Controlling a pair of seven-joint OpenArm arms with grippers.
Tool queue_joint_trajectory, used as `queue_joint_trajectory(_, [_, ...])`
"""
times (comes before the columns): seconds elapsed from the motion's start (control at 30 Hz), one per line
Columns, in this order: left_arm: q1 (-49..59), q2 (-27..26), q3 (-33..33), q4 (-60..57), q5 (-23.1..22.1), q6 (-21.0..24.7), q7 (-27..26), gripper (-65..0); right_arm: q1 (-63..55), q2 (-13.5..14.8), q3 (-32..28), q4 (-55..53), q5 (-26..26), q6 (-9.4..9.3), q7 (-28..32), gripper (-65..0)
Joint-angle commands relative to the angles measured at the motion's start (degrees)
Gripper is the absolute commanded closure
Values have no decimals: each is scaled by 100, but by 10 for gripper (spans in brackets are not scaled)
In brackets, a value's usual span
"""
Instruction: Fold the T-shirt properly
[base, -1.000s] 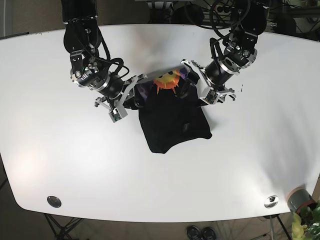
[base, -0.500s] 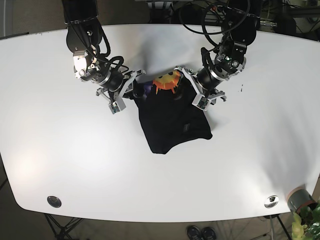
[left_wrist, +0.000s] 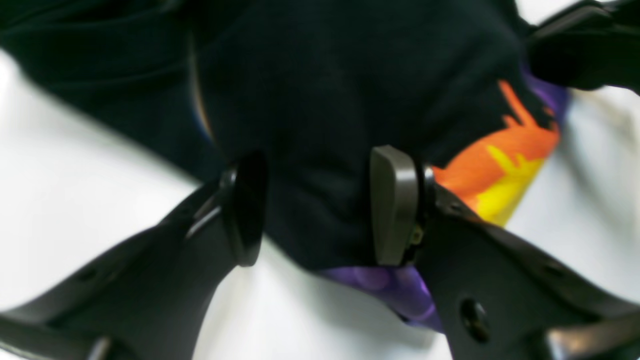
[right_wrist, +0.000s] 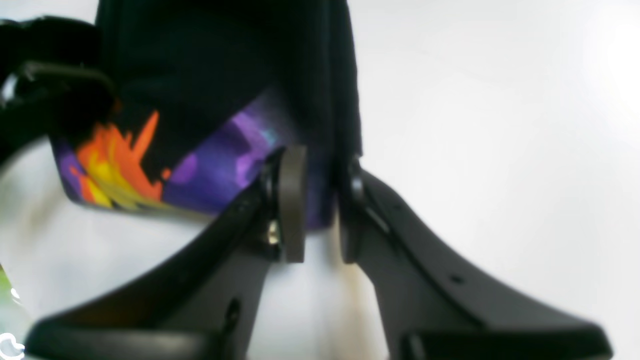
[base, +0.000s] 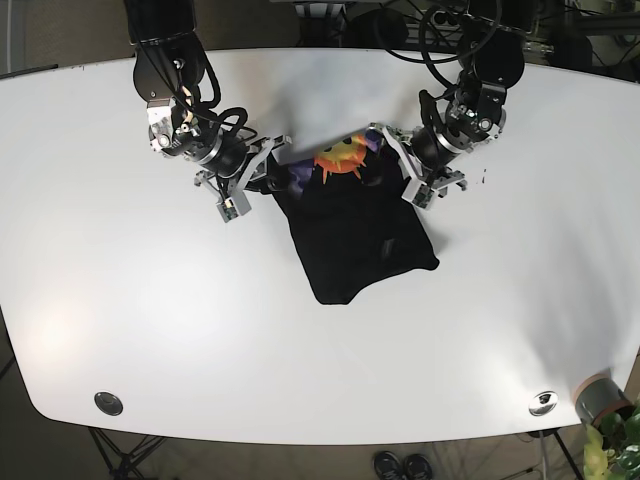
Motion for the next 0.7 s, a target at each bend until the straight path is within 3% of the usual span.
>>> queue_joint_trajectory(0.0, [-77, -50, -144, 427, 0, 73, -100, -300, -87, 17, 13, 495, -12, -17, -22, -94])
queue_joint_trajectory(0.17, [-262, -24, -170, 955, 0, 100, -74, -304, -202, 17, 22, 1146, -3, -17, -136, -94])
queue_joint_trajectory(0.37, [-481, 548, -170, 981, 53, 355, -65, -326, -202, 8, 400, 1577, -3, -17, -540, -94])
queue_joint_trajectory(0.5, [-736, 785, 137, 841, 88, 1251, -65, -411, -166, 8, 646, 1594, -3, -17, -567, -94])
queue_joint_trajectory(0.67, [-1079, 864, 1008, 559, 554, 2640, -109, -507, -175, 8, 1095, 1568, -3, -17, -567, -94])
